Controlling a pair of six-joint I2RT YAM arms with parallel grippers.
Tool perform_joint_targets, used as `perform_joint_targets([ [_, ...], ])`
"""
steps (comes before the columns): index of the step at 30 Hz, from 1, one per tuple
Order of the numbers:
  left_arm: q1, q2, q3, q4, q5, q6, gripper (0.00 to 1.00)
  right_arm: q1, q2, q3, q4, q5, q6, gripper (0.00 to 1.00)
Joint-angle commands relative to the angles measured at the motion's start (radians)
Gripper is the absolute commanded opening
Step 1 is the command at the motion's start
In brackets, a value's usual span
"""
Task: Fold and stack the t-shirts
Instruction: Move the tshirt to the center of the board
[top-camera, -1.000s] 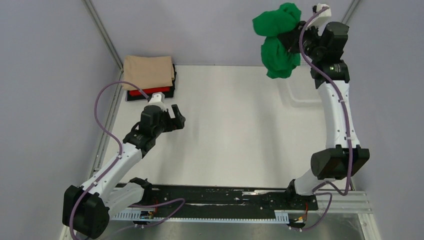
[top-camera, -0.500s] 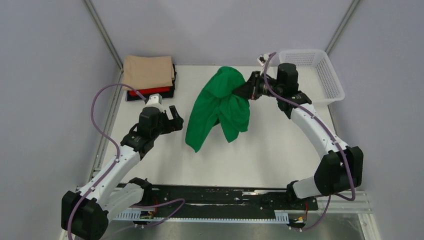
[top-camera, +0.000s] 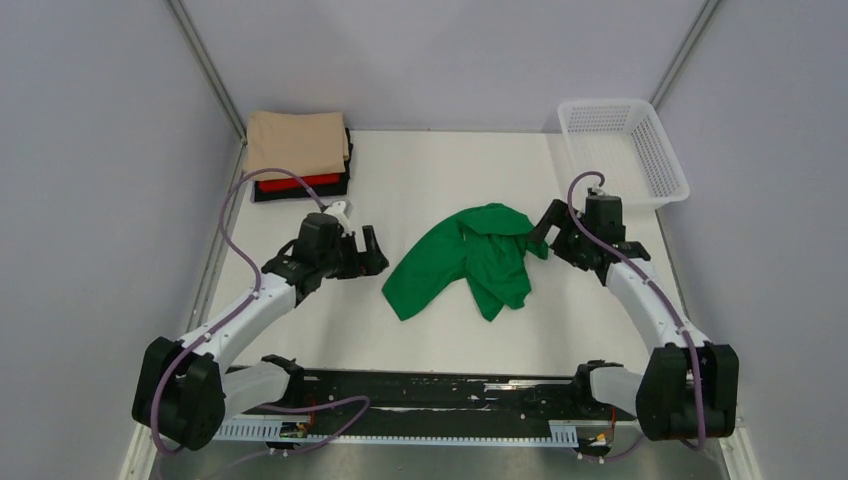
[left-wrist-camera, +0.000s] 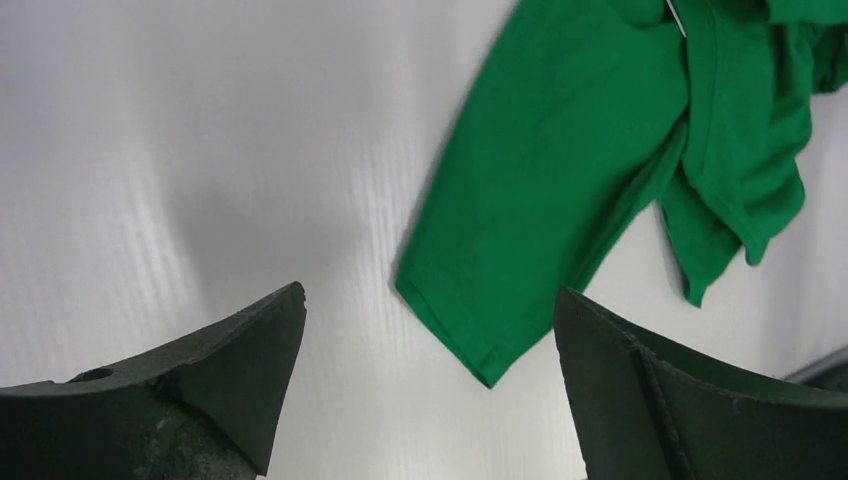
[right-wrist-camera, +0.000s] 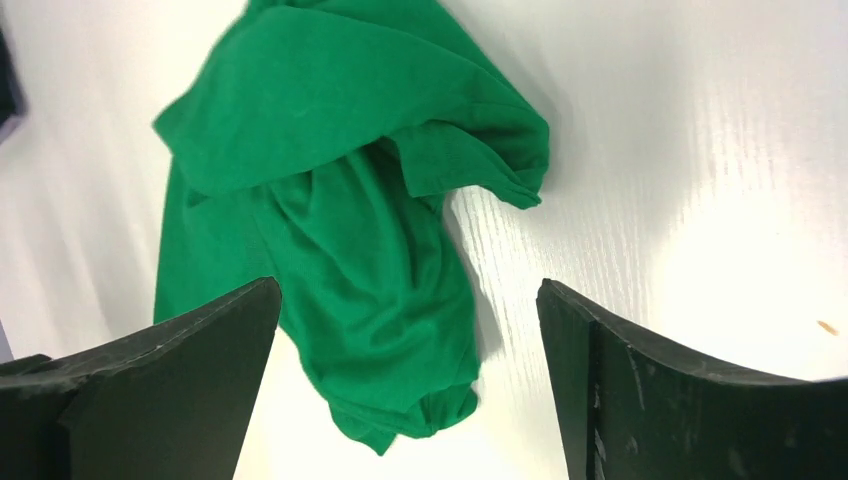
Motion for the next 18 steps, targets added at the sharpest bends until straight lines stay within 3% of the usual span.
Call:
perform_joint_targets([
  [1,-0.104,0.034,-0.001,0.044,0.127,0.023,1.00,0.056,-0.116,0.011,-0.080,0.111,0.003,1.00],
  [6,-0.283,0.121,0.026,-0.083,0.014,0.039,0.99,0.287,-0.170,0.008,-0.191,0.175,0.033,1.00],
  [10,-0.378,0.199,0.032,-0.085,-0.016,0.020,0.96,0.458,-0.158,-0.010,-0.212,0.186,0.104,0.99],
  [18,-0.442,0.379,0.093,-0.022,-0.084,0.012,0.77,0.678,-0.042,0.011,-0.169,0.244,0.170,0.94],
])
